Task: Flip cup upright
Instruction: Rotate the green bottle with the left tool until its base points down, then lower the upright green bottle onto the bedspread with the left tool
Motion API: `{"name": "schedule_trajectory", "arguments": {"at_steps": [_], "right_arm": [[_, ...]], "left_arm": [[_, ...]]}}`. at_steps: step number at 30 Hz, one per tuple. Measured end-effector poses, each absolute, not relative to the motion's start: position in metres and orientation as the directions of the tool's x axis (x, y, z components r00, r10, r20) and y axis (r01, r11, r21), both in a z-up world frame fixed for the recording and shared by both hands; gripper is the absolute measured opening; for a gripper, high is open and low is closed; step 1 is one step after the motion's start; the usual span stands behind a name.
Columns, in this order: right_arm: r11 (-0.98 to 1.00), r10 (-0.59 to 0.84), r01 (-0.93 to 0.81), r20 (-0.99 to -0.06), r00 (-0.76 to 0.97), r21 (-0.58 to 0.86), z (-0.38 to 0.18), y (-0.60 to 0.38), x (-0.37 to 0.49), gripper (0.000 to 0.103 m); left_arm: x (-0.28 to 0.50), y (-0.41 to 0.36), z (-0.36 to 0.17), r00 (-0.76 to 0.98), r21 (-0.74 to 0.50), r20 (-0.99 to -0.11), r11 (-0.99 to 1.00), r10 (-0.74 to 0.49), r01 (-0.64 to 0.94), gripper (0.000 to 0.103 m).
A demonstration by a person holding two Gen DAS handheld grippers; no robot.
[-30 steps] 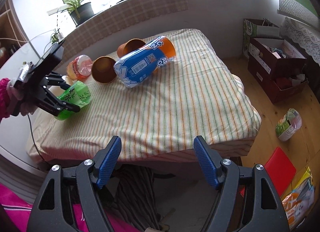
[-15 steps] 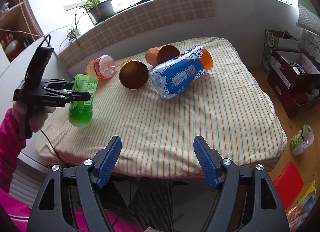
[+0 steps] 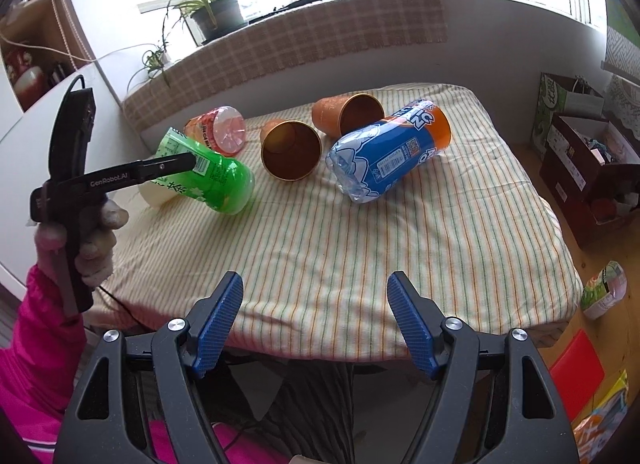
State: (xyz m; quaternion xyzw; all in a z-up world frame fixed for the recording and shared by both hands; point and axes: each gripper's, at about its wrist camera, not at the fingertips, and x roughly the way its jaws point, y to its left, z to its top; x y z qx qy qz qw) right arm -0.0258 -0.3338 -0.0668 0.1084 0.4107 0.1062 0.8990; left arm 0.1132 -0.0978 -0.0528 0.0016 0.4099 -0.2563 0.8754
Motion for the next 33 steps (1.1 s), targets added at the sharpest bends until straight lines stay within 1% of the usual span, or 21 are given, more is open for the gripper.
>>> {"name": "schedule_trajectory", "arguments": {"at_steps": [8,16,29,30,33], "right_arm": [[0.951,0.280,-0.086,-0.713,0.643,0.296,-0.066,-0.337,-0.031,0.074],[0.951,0.280,-0.082,-0.715,0.641,0.299,-0.067,-0.336,-0.030,0.074],[0.951,0.271,-0.064,-0.717,0.643,0.302,-0.066,-0.344,-0.036,0.074],[0.951,0.271,-0.064,-0.717,0.642,0.302,-0.066,-0.345,-0.036,0.074],[0.950,0.272,-0.062,-0.718,0.641,0.305,-0.066,-0.345,-0.036,0.074]], "left_arm": [[0.106,-0.101,-0.045,0.533,-0.186,-0.722,0.866,-0.441,0.465,0.059],[0.109,-0.118,-0.050,0.510,-0.131,-0.763,0.867,-0.398,0.481,0.059],[0.118,-0.137,-0.056,0.533,-0.137,-0.737,0.865,-0.415,0.483,0.061],[0.118,-0.139,-0.057,0.532,-0.136,-0.738,0.864,-0.415,0.485,0.063],[0.117,-0.142,-0.061,0.532,-0.131,-0.740,0.864,-0.412,0.487,0.064]]}}
